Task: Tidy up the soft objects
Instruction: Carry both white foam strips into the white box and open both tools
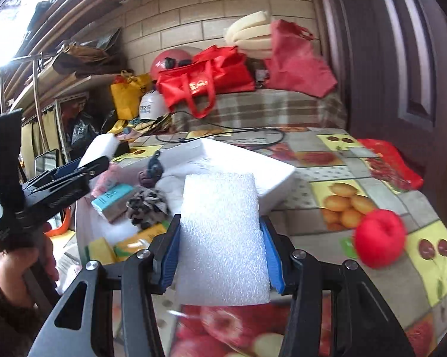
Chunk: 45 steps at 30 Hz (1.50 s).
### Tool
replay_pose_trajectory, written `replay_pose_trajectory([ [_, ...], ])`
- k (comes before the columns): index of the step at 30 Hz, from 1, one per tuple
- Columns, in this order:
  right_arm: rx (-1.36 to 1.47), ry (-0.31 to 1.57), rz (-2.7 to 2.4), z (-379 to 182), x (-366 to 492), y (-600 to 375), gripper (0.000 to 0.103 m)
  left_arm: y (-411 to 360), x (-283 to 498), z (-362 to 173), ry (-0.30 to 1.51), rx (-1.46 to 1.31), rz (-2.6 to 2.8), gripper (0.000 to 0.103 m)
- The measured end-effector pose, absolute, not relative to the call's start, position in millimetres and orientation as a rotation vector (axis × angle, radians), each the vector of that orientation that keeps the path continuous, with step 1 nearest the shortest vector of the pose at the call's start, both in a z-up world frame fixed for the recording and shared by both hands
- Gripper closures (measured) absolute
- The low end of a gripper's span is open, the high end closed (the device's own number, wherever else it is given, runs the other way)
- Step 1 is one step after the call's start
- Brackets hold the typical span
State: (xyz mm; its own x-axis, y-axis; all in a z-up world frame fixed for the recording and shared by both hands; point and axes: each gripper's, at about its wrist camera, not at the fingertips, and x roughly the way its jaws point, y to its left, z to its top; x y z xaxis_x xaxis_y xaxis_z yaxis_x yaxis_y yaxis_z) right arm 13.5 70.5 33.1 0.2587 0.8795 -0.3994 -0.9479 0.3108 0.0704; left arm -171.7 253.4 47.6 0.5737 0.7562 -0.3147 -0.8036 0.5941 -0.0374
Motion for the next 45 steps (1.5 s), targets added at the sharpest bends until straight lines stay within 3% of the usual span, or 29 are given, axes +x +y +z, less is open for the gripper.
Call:
replay_pose_trajectory([
  [16,-0.163,0.442,1.158,34.4,22.2,159.8,0.053,299.2,-150.9,39.9,0.38,-0.317,0.934,0.05],
  [35,-0.179,0.387,1.15,38.1,13.9,160.6,0.051,292.2,-142.0,41.0,0.399,-0.251,0.95,0.048],
  [37,-0.19,0.372,1.153,38.9,10.2,161.3,0.026,291.4,-144.6,41.7,0.388,-0.248,0.98,0.045],
  [38,-0.189,0.363,1.142,39.3,9.2,160.3,0.016,291.3,-147.6,42.1,0.374,-0.254,1.0,0.034],
  [39,-0.184,0.358,1.143,39.8,9.1,159.2,0.015,292.1,-151.4,42.4,0.361,-0.263,1.02,0.019],
  [41,-0.158,0.345,1.14,40.9,9.7,154.7,0.011,296.1,-158.7,41.7,0.343,-0.297,1.044,0.004],
  [45,-0.138,0.342,1.139,42.1,11.7,152.2,0.0,298.8,-161.2,41.0,0.338,-0.317,1.046,0.0],
])
